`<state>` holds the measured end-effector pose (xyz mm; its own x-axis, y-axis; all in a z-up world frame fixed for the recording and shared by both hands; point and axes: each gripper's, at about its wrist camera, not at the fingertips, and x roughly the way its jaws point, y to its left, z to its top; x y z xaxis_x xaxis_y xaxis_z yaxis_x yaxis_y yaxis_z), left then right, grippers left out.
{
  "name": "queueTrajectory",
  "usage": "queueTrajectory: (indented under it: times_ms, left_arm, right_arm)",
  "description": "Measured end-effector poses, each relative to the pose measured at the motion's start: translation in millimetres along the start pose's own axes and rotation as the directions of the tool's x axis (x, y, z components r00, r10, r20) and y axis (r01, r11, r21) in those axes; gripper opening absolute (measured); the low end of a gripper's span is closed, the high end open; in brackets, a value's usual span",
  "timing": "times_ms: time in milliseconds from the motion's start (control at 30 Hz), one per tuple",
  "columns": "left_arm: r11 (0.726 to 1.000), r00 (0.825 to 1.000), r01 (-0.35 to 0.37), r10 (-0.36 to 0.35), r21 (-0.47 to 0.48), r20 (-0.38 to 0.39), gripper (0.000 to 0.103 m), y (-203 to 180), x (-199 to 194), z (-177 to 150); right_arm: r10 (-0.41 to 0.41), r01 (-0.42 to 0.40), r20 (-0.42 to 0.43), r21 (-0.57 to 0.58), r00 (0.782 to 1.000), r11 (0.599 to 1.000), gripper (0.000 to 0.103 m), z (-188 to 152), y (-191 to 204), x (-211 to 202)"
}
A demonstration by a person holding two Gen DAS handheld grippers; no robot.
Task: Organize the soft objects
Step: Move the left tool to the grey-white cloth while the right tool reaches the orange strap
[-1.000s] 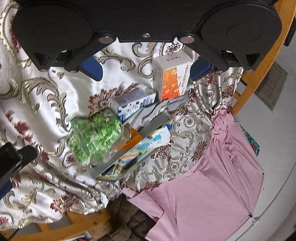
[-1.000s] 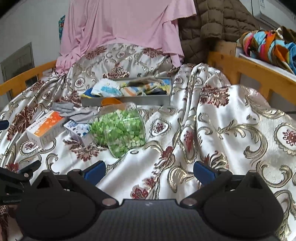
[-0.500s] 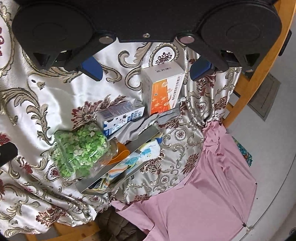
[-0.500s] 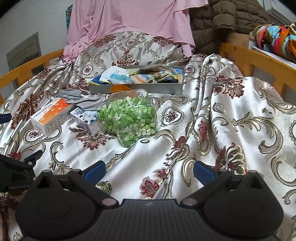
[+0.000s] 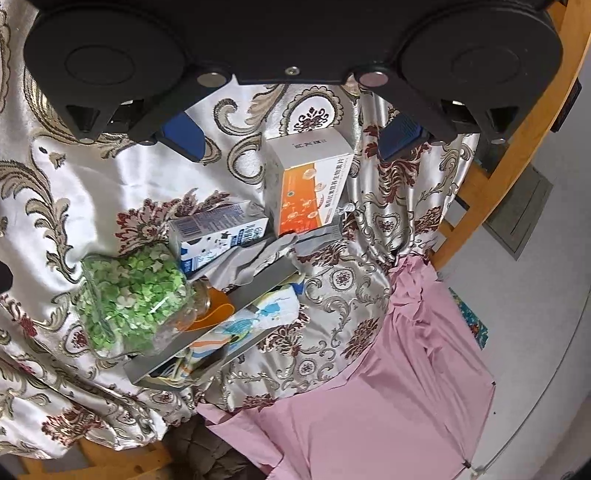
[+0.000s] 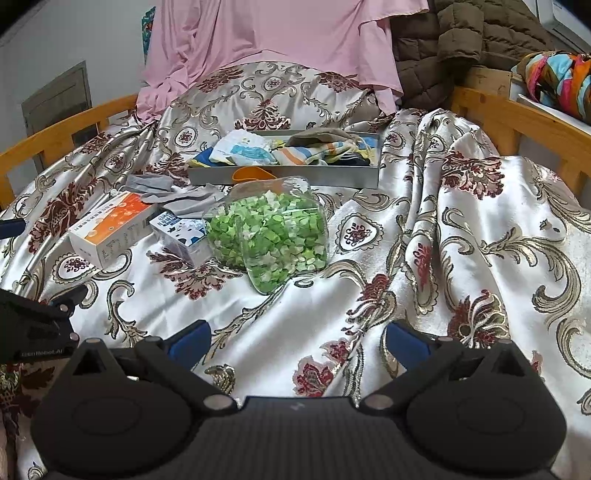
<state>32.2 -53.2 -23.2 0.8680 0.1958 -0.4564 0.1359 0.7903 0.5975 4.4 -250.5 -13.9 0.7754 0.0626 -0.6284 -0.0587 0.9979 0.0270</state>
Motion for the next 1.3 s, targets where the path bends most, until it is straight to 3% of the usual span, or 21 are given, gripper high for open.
queueTrajectory:
  times_ms: [400,800,1033,1300]
  left_arm:
    - [0.999,0.999,-0.038,0.038,0.019,0.026,0.101,-0.7,15.5,14.9]
    - [0.981,0.992,-0.071,0.051,0.179,0.114,0.101,7.7,71.5,63.9]
    - [0.975,0.995,0.001,-0.023,0.223,0.095,0.101,18.2,128.7,100.4]
    - [0.941,0.989,0.093,-0.124,0.326,0.076,0.101,9.7,178.1,126.0]
  right_arm:
    - [0.036,-0.033,0.055,-0.054,0.998,0.998,0.103,9.2,13.8,10.2]
    - [0.054,-0.042,0.178,-0.069,0.983,0.997,0.103,55.5,6.5,42.5]
    - [0.084,-0.058,0.194,-0.137,0.977,0.989,0.103,91.6,10.1,89.6]
    - [0.141,-0.111,0.152,-0.187,0.978,0.976,0.101,145.2,11.0,147.2]
